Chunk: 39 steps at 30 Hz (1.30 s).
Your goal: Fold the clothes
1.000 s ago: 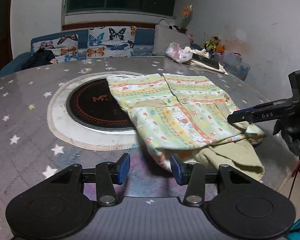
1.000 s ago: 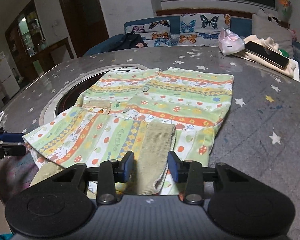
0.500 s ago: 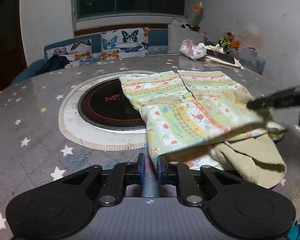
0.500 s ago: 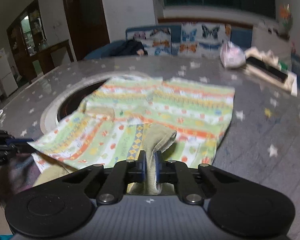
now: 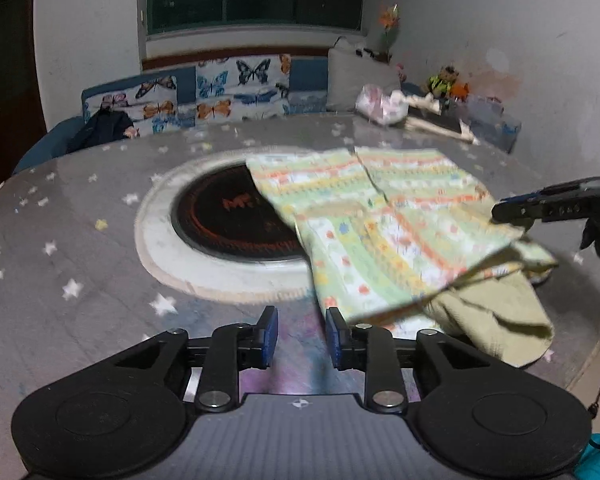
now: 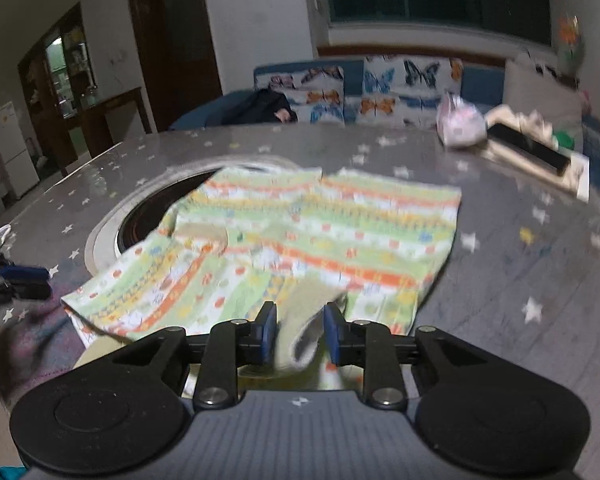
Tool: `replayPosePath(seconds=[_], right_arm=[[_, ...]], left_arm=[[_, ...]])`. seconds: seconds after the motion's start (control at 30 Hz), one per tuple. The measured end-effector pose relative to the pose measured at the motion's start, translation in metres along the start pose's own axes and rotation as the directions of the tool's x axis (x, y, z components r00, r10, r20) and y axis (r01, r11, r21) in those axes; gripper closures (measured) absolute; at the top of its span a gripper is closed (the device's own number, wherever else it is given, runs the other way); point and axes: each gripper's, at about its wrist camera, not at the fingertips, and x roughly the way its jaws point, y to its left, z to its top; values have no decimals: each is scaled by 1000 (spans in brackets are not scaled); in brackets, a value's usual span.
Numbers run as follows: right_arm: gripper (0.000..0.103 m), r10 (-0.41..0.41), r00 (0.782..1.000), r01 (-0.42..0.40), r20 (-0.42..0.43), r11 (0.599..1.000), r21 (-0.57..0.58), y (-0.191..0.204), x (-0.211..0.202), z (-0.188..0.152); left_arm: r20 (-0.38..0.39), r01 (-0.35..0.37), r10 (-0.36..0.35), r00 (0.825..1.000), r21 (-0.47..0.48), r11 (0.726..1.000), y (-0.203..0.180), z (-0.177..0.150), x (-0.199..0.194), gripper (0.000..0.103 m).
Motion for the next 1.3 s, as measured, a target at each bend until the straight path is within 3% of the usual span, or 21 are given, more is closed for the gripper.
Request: replayPosePath(seconds=[0.2, 0.43, 0.7, 0.9, 1.03, 1.2, 1.3], right_arm=[[79, -50, 997, 53, 54, 998, -41, 4, 0, 12], [79, -27, 1000, 27, -3, 996, -83, 13, 30, 7], [80, -34, 998, 27, -50, 991, -134, 14, 44, -2], [80, -15, 999, 9, -33, 987, -160, 17, 23, -1], [80, -17, 997, 3, -76, 983, -181, 21, 28, -15], [78, -20, 999, 10, -51, 982, -189, 24, 15, -13], [75, -10, 998, -2, -56, 978, -208, 27, 7, -14]], left_arm=[[71, 66, -64, 995, -26, 997, -4, 35, 3, 74], [20, 145, -145, 989, -19, 989, -29, 60, 67, 75], [-83, 79, -81, 993, -27, 997, -18, 49, 120, 75], [-82, 63, -64, 995, -13, 998, -13, 44, 117, 75], [-75, 60, -60, 995, -3, 998, -20, 47, 108, 74], [-40, 115, -113, 993, 46, 992, -41, 47, 72, 60], [-52, 155, -151, 987, 83, 984, -59, 40, 53, 57]])
